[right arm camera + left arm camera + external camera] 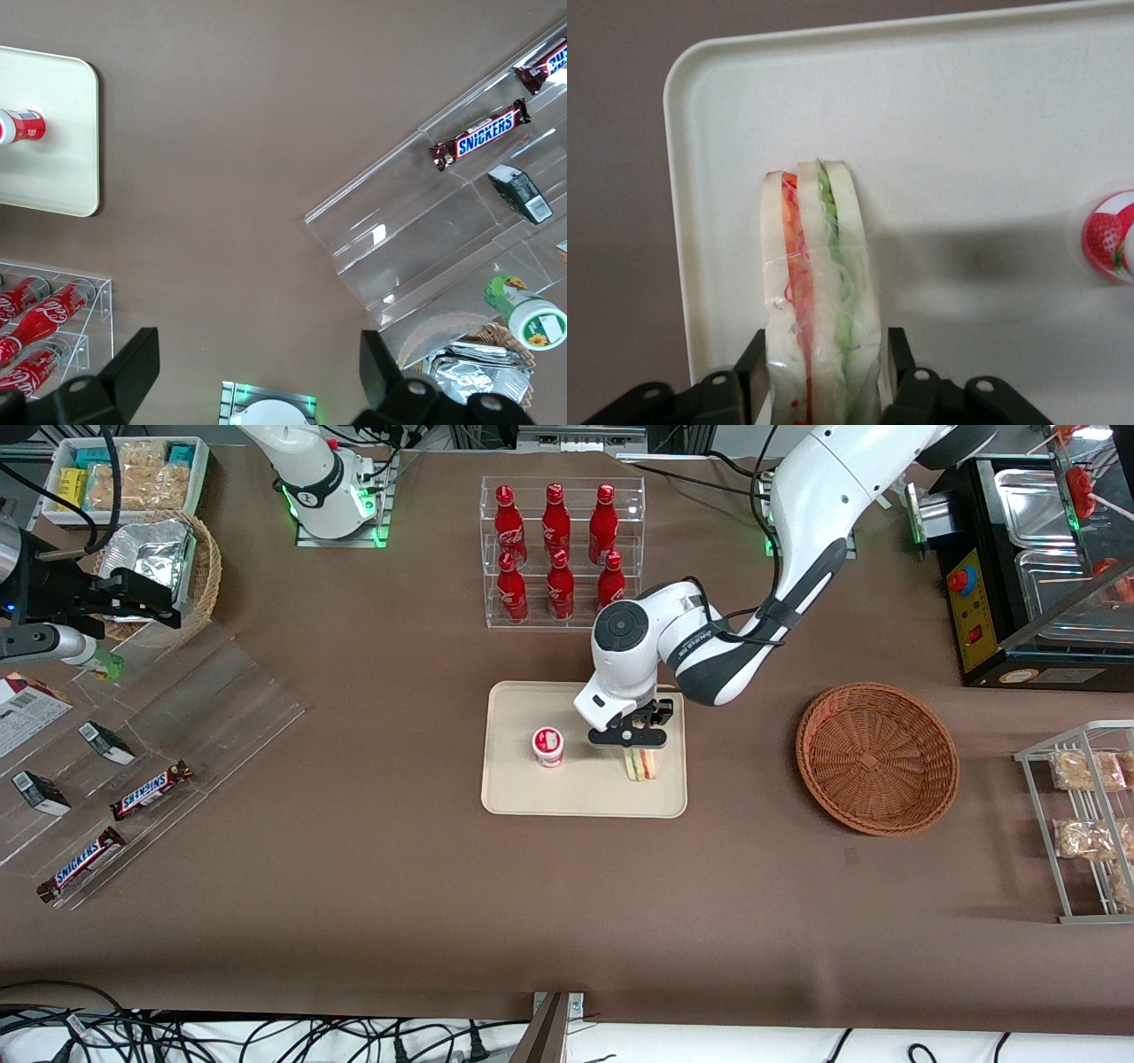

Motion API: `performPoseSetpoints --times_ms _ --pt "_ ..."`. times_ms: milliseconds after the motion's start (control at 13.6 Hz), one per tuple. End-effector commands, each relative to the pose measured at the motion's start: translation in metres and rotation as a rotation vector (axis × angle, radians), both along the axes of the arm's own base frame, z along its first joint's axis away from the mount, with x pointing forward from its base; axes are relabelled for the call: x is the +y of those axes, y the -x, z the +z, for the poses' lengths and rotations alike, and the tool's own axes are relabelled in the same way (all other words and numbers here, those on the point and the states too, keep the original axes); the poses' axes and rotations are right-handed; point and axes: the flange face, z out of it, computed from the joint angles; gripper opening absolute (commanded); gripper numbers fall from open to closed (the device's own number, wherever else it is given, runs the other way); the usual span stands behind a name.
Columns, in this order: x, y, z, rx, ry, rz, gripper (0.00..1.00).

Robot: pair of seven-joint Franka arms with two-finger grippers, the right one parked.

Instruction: Place sandwich from basket to tray

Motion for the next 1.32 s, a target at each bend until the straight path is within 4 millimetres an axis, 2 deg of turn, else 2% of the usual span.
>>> performPoseSetpoints --times_ms 0,147,294,441,588,809,956,1103,1250 --pt "0.001 -0.014 0.043 -0.073 0.006 0.026 1.00" --pt "0.008 -0.029 0.077 -0.077 0.020 0.087 1.00" --pt "0.028 -0.051 0.113 -0.082 0.015 0.159 1.00" --pt "0.063 -0.075 0.150 -0.056 0.044 0.271 1.00" --pt "0.081 -0.083 0.182 -0.070 0.030 0.316 1.00" --pt "0.123 -0.105 0.235 -0.065 0.001 0.402 1.00" --pt "0.158 -0.119 0.260 -0.024 0.032 0.478 1.00" --pt "0.175 -0.119 0.279 -0.033 0.029 0.499 1.00" --pt "0.205 -0.120 0.304 -0.020 0.080 0.469 1.00"
